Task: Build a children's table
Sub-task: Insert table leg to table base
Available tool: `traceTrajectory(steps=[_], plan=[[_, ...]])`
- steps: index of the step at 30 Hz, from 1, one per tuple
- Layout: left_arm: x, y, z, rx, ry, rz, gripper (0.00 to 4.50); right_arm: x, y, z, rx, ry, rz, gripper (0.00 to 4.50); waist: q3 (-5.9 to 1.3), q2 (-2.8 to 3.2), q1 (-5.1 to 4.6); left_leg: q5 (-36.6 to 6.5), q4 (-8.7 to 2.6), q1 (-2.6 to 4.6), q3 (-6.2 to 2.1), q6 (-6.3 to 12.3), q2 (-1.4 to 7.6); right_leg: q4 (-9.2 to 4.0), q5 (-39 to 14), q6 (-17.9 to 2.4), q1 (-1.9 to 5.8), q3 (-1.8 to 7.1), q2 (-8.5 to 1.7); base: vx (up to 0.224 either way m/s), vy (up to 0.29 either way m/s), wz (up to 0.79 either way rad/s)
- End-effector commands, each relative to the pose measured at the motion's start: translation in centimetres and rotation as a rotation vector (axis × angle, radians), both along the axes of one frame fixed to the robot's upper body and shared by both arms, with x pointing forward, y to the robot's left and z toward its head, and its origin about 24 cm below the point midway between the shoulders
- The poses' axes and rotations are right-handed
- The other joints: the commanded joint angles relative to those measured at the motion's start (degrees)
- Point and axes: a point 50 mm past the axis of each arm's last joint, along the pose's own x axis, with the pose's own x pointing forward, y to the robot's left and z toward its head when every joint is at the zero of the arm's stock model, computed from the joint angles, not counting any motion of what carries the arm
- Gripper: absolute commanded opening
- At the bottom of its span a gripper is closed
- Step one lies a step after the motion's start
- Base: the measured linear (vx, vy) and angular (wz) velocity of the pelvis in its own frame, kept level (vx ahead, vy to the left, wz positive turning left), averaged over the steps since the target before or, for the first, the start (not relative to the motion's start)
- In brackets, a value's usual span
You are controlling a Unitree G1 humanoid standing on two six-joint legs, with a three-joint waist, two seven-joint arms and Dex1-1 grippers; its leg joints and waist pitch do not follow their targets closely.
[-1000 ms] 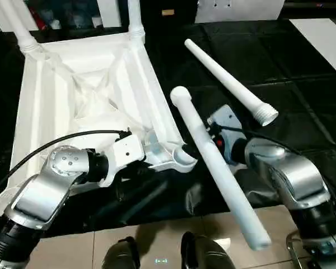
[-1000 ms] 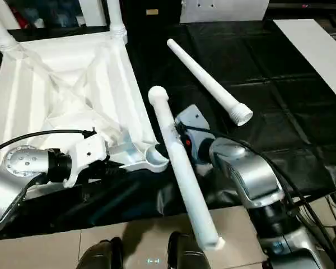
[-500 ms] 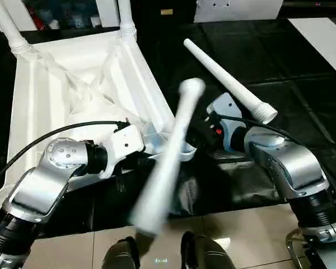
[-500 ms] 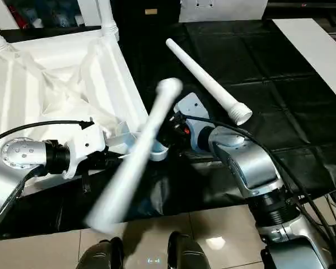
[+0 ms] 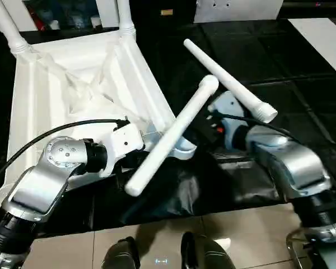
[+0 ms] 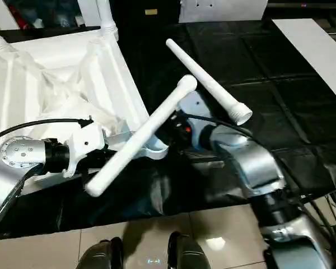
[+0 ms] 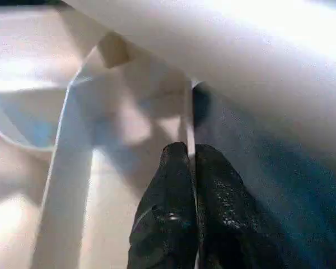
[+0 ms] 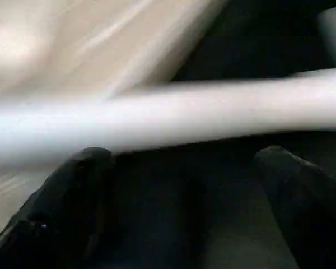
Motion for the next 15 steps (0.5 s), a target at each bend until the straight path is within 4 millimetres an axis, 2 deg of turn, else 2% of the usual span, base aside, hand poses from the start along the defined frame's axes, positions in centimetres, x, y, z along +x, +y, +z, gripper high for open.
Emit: traceTrajectory(steps=[1, 2, 3, 4, 6, 10, 15], plan=[[-0.3, -0.7, -0.1, -0.013, 0.026, -0.054, 0.0, -0.3, -0.2, 1.1, 0.147, -0.041, 0.033, 4.47, -6.25, 0.75, 0.7, -3.48, -3.01, 0.87, -0.96, 5.2, 2.8, -3.33, -6.23, -14.12, 4.81, 4.34, -4.94, 0.0, 0.0, 0.0], [-0.3, -0.7, -0.1, -0.013, 0.026, -0.054, 0.0, -0.3, -0.2, 1.1, 0.147, -0.041, 0.033, 4.47, -6.25, 0.75, 0.7, -3.48, -3.01, 0.87, -0.96, 5.2, 2.8, -3.33, -6.23, -14.12, 4.81, 4.34, -4.94, 0.0, 0.0, 0.0], [-0.3, -0.7, -0.1, -0.013, 0.027, -0.053, 0.0, -1.2, -0.1, -0.2, 0.193, 0.004, 0.114, 4.47, -6.01, 0.72, 0.89, -4.78, -3.1, 0.98, -0.92, 5.61, 2.73, -3.52, -7.26, -13.93, 4.65, 4.11, -4.68, 0.0, 0.0, 0.0], [-0.3, -0.7, -0.1, -0.013, 0.026, -0.052, 0.0, -1.3, -0.1, -0.5, 0.187, 0.009, 0.123, 4.47, -6.01, 0.78, 0.96, -5.34, -3.05, 0.91, -0.96, 5.74, 2.83, -3.59, -7.94, -13.76, 4.64, 4.12, -4.89, 0.0, 0.0, 0.0], [-0.3, -0.7, -0.1, -0.013, 0.027, -0.053, 0.0, -1.5, -0.1, -0.8, 0.152, 0.004, 0.135, 4.47, -6.04, 0.68, 1.07, -6.09, -3.16, 0.91, -1.05, 4.94, 2.77, -4.08, -11.34, -12.86, 4.68, 4.01, -4.91, 0.0, 0.0, 0.0], [-0.2, -0.7, 0.0, -0.009, 0.024, -0.054, 0.0, -1.6, -0.1, -0.8, 0.119, -0.004, 0.139, 4.47, -5.91, 0.69, 1.04, -6.74, -3.21, 0.96, -1.17, 3.6, 2.78, -4.31, -14.77, -11.48, 4.48, 3.87, -4.82, 0.0, 0.0, 0.0], [-0.1, -0.5, 0.0, 0.009, 0.006, -0.046, 0.0, -0.9, -0.1, -0.4, 0.111, 0.019, 0.072, 4.47, -5.95, 0.55, 0.95, -5.96, -3.15, 0.81, -1.12, 3.58, 2.49, -4.35, -14.94, -11.04, 4.52, 3.94, -4.84, 0.0, 0.0, 0.0]])
